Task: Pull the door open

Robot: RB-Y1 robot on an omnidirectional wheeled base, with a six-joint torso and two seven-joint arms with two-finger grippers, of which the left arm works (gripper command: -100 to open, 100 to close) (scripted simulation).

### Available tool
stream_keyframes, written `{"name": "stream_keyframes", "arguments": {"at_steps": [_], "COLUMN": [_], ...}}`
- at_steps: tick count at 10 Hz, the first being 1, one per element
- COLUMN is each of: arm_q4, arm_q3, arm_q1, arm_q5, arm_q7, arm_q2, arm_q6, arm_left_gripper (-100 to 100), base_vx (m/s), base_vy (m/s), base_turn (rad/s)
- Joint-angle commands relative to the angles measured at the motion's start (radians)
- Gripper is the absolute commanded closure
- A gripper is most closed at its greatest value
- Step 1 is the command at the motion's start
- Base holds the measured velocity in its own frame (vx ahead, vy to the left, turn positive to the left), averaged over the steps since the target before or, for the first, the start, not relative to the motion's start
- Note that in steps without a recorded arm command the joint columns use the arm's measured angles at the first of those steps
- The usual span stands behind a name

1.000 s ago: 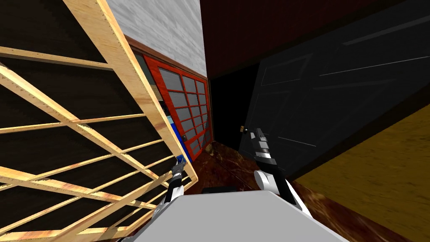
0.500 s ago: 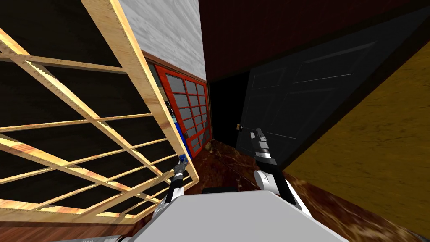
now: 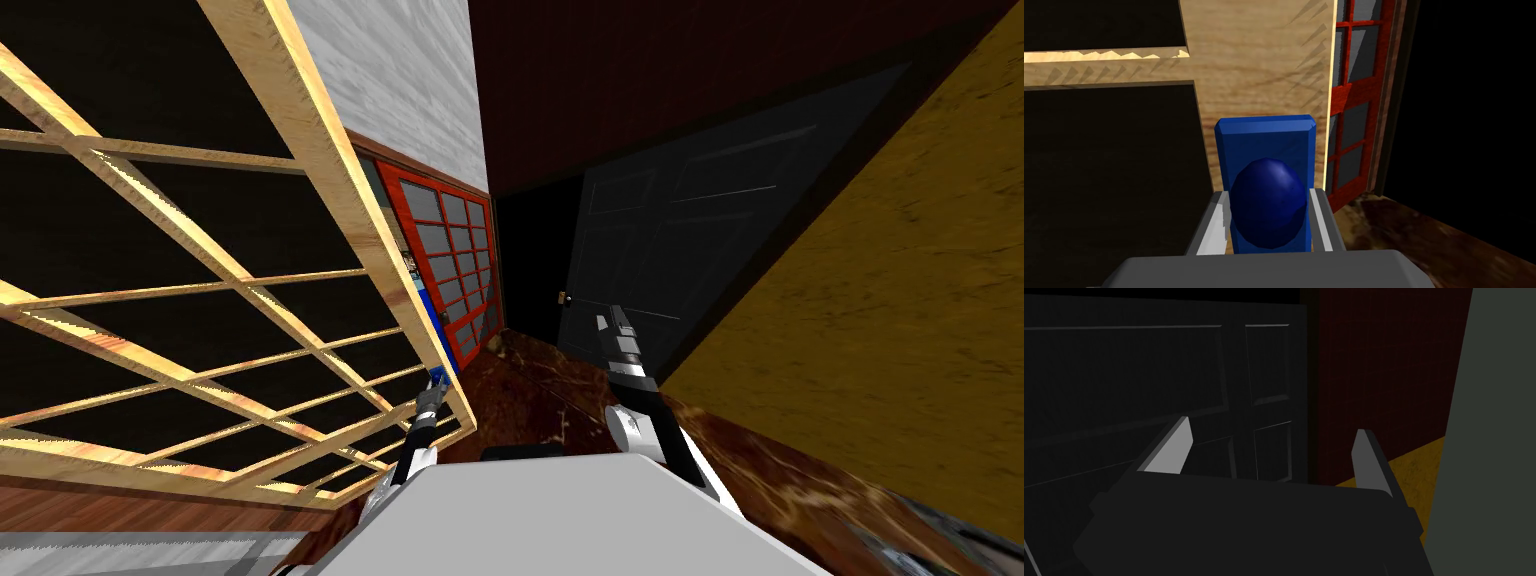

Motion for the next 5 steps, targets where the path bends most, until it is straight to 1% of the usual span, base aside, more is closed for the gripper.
{"name": "stream_keyframes", "arguments": {"at_steps": [1,2,3,4,5], "arm_q4": [-0.016,-0.022,-0.024,-0.025,-0.031], "arm_q3": [-0.018,-0.033,-0.038,-0.043,-0.058], "arm_q1": [0.010,0.013,0.014,0.015,0.019], "arm_q5": [-0.011,-0.020,-0.023,-0.026,-0.036], "arm_q7": [0.012,0.025,0.029,0.033,0.045], "arm_q2": [0.003,0.009,0.011,0.013,0.019], "arm_q6": [0.001,-0.002,-0.003,-0.004,-0.007], "arm_left_gripper": [100,100,100,100,100], "base_vx": [-0.228,-0.251,-0.183,-0.121,-0.159], "base_vy": [0.048,0.018,0.011,0.003,0.011], "base_turn": [-0.060,-0.071,-0.045,-0.017,-0.030]}}
